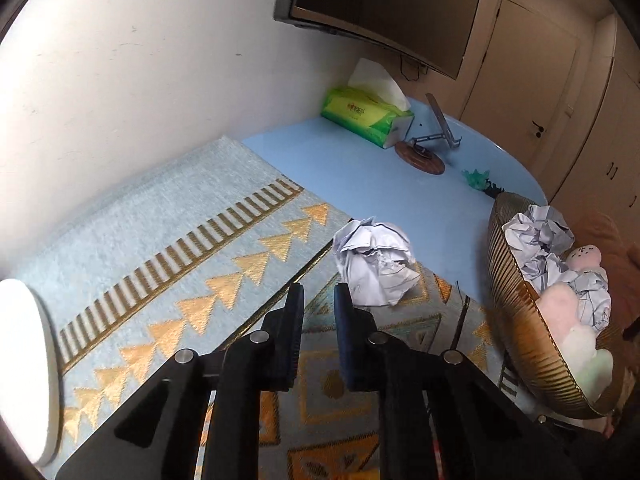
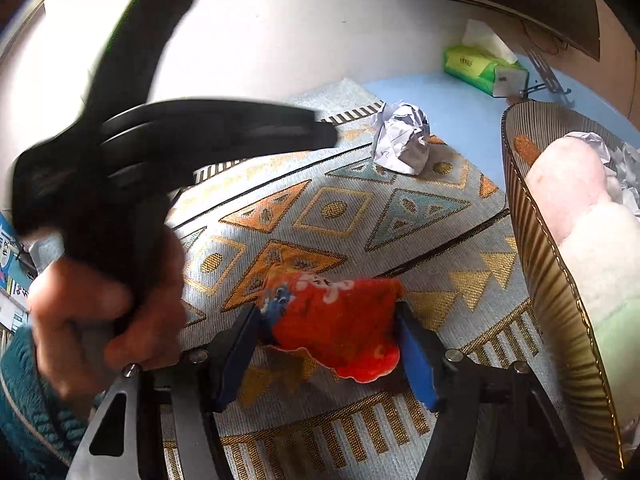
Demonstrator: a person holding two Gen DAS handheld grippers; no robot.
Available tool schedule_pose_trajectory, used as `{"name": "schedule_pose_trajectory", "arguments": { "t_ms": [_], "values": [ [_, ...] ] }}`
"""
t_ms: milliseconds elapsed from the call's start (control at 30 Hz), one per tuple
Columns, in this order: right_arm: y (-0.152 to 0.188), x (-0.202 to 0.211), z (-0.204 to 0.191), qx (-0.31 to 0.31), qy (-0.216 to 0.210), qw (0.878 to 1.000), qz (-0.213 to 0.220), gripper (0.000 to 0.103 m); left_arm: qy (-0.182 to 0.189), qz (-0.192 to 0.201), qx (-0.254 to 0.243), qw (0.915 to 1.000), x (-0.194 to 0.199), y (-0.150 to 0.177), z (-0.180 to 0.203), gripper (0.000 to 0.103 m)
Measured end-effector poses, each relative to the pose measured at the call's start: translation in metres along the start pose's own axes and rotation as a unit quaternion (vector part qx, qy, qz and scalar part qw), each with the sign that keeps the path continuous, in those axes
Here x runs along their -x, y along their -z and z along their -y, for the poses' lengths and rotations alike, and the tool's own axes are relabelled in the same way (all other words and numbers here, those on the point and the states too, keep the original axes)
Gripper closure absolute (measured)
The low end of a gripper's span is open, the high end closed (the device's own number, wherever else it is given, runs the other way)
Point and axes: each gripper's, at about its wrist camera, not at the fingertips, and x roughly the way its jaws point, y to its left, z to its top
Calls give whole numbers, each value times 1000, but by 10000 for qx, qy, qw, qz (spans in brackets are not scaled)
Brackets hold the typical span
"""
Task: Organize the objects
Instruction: 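Grasp the last paper ball with the left tool while the right tool grasps the red plush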
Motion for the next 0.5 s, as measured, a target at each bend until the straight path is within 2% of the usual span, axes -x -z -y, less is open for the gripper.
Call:
{"name": "schedule_pose_trajectory", "arguments": {
  "t_ms": [167, 333, 367, 400, 433, 500],
  "values": [
    [4, 5, 7, -31, -28, 10000, 49, 42, -150, 167, 274, 9994, 34, 15, -9, 91],
    [5, 7, 11, -162, -119, 9998, 29, 42, -172, -39, 324, 9993, 36, 13, -10, 89],
    [5, 7, 10, -159, -112, 9998, 32, 42, -204, -51, 314, 9993, 33, 12, -9, 87],
    [6, 7, 10, -150, -106, 9998, 33, 41, -277, -50, 291, 9992, 31, 12, -9, 79],
    [6, 7, 10, -146, -106, 9998, 33, 41, -375, -61, 241, 9990, 28, 12, -8, 75],
    [6, 7, 9, -154, -118, 9998, 31, 41, -466, -196, 63, 9987, 15, 9, -4, 75]
  ]
}}
